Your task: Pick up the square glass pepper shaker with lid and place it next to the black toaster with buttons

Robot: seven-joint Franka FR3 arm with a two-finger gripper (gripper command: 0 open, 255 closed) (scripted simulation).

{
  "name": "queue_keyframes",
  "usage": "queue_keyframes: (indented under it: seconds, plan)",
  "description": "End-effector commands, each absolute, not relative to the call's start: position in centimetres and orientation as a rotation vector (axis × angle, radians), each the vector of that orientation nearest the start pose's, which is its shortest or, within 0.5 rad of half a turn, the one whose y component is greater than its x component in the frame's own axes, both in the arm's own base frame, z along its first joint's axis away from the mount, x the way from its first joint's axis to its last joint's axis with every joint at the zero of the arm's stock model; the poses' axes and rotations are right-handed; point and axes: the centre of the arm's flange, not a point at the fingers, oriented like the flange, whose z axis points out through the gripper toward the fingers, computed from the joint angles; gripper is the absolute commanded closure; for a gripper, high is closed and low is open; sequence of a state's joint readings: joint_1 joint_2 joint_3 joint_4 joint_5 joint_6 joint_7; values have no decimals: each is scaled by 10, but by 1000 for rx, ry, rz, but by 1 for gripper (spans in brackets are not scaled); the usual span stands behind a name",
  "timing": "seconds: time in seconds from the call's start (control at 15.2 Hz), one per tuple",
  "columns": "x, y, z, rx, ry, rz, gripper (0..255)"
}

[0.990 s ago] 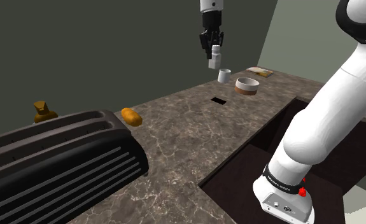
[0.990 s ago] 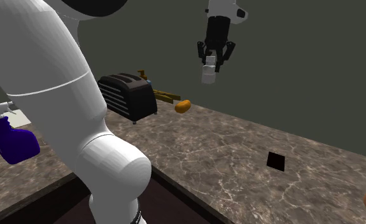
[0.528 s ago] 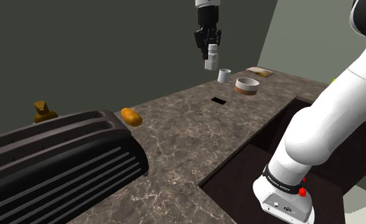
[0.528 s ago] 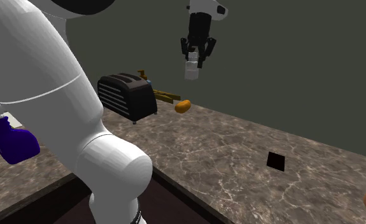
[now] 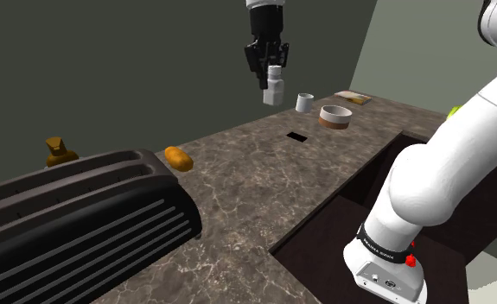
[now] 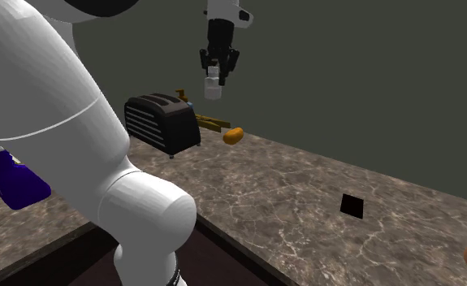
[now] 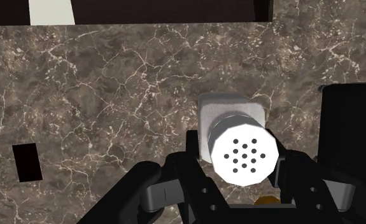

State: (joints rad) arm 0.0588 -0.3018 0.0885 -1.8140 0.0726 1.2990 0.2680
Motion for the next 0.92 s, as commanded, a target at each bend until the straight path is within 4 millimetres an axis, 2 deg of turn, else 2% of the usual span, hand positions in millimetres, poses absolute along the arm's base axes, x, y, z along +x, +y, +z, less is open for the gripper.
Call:
queue_keyframes:
  seconds: [0.0,0.86]
  plan:
    - [413,105,642,-3116,183,344,255]
    - [377,273,642,-3116,183,344,255]
